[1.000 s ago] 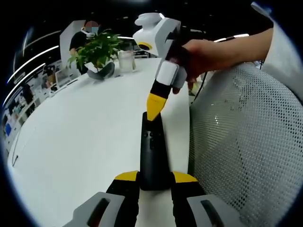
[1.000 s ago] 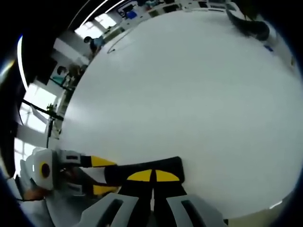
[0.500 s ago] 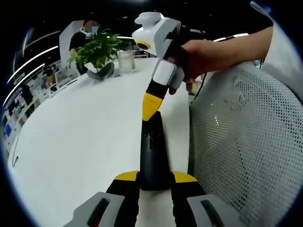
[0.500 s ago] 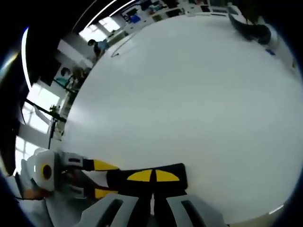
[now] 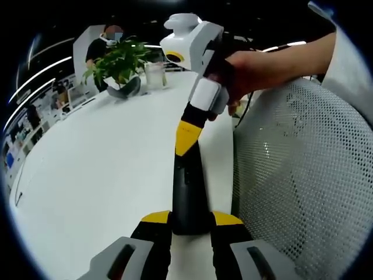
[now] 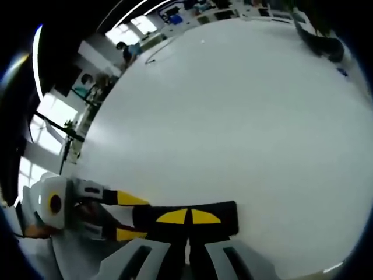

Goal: Press the specified remote control buttons in sequence, fully releasing each button before pressing the next.

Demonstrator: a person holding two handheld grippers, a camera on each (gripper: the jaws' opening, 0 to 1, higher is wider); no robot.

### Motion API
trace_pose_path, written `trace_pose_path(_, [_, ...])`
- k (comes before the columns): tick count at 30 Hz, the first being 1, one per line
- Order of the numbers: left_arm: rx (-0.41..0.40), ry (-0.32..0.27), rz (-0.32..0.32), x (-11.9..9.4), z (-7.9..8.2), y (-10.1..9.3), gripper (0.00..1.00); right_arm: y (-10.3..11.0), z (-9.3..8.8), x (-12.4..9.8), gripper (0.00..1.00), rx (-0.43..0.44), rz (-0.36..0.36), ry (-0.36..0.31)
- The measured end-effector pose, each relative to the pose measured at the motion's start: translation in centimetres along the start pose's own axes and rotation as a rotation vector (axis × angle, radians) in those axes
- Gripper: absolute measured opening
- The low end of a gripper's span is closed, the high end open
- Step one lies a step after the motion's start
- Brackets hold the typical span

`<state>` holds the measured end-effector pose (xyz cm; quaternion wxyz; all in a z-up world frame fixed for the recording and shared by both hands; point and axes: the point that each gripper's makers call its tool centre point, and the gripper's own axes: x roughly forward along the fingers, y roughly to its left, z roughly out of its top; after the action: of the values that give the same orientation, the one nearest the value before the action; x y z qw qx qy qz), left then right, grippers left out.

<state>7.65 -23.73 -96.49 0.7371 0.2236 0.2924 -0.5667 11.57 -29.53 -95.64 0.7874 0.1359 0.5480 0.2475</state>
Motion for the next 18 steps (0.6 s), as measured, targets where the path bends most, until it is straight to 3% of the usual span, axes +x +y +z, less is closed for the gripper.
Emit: trace_pose_path(18, [-0.001,-0.001,0.002,0.07,0.07,0.04,0.25,-0.23,0.09,0.05,0.00,0.078,0.009,-0.029])
